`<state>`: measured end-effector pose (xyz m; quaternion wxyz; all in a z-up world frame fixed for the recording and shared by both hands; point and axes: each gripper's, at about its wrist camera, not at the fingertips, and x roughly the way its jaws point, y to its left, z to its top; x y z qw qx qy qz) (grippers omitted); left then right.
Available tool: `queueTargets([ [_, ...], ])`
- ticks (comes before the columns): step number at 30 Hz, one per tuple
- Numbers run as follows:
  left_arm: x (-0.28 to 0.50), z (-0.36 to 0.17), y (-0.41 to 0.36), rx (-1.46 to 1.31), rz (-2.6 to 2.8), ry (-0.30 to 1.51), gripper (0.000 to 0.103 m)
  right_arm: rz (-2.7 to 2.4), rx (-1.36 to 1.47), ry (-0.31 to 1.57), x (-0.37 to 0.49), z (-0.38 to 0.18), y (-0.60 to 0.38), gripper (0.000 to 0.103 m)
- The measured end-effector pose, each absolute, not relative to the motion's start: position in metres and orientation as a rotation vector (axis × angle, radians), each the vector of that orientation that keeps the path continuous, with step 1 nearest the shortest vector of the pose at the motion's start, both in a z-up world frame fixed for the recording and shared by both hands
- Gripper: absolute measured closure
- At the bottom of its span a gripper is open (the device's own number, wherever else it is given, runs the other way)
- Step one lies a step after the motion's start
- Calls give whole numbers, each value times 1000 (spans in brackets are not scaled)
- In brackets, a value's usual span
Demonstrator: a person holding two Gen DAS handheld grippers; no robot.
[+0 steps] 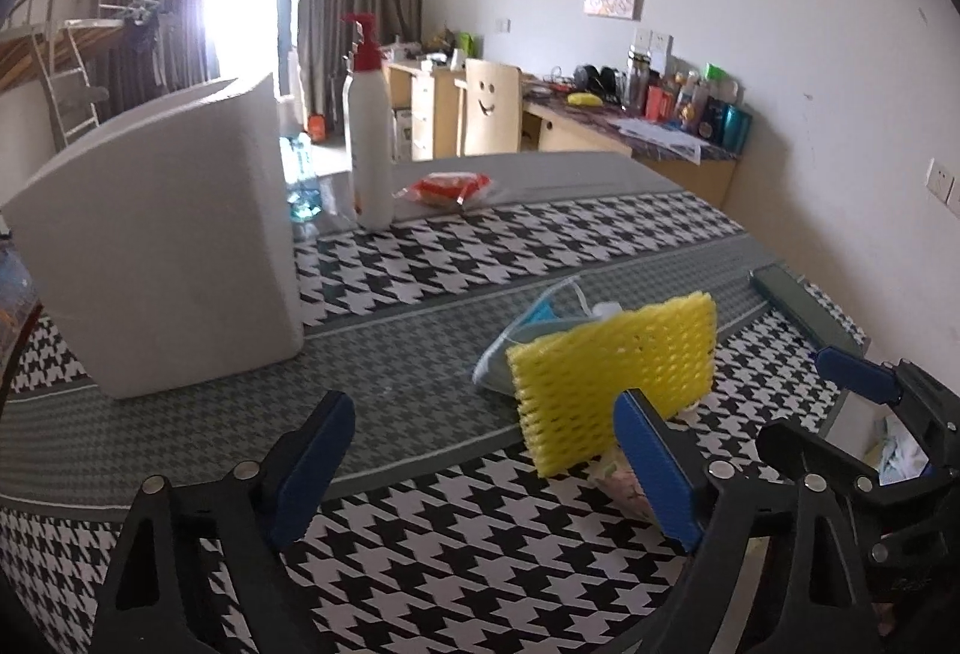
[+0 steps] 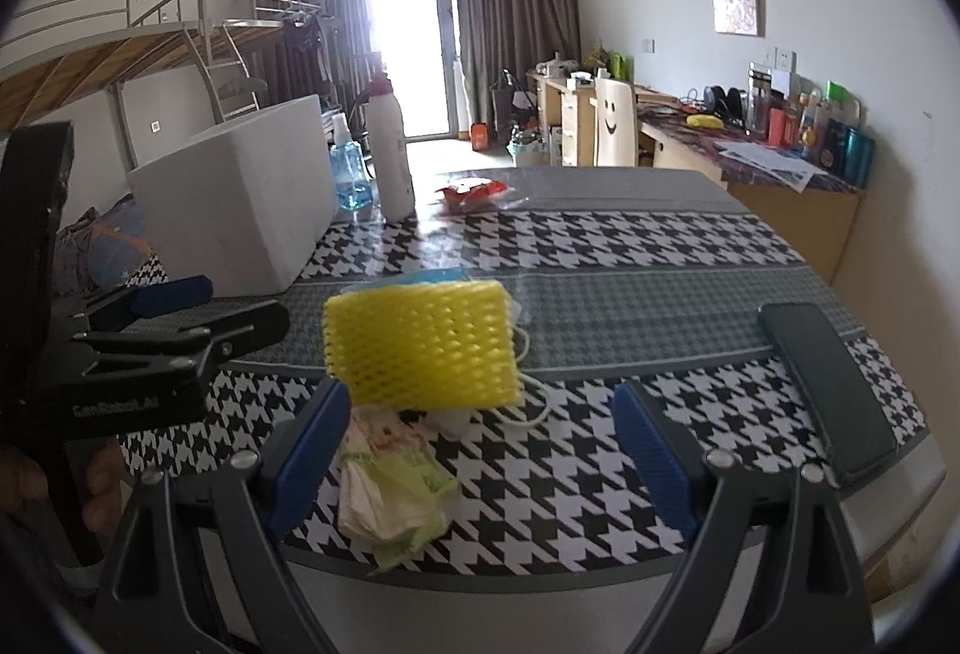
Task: Organize soft objects
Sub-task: 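Lower the left tool onto the yellow mesh sponge and close on it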
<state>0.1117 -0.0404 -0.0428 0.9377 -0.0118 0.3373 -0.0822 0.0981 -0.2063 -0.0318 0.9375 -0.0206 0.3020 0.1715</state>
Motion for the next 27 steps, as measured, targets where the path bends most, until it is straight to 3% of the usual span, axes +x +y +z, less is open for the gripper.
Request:
queueTargets([
  [11, 129, -60, -55, -6, -200, 768, 35, 339, -20, 646, 101, -43, -214, 11],
  [13, 132, -63, -55, -6, -209, 786, 45, 343, -14, 652, 101, -45, -215, 11],
  [22, 139, -71, -64, -18, -258, 831, 46, 358, -12, 678, 100, -54, -217, 11],
  [27, 147, -76, -68, -13, -270, 859, 67, 361, -7, 689, 101, -57, -217, 11],
])
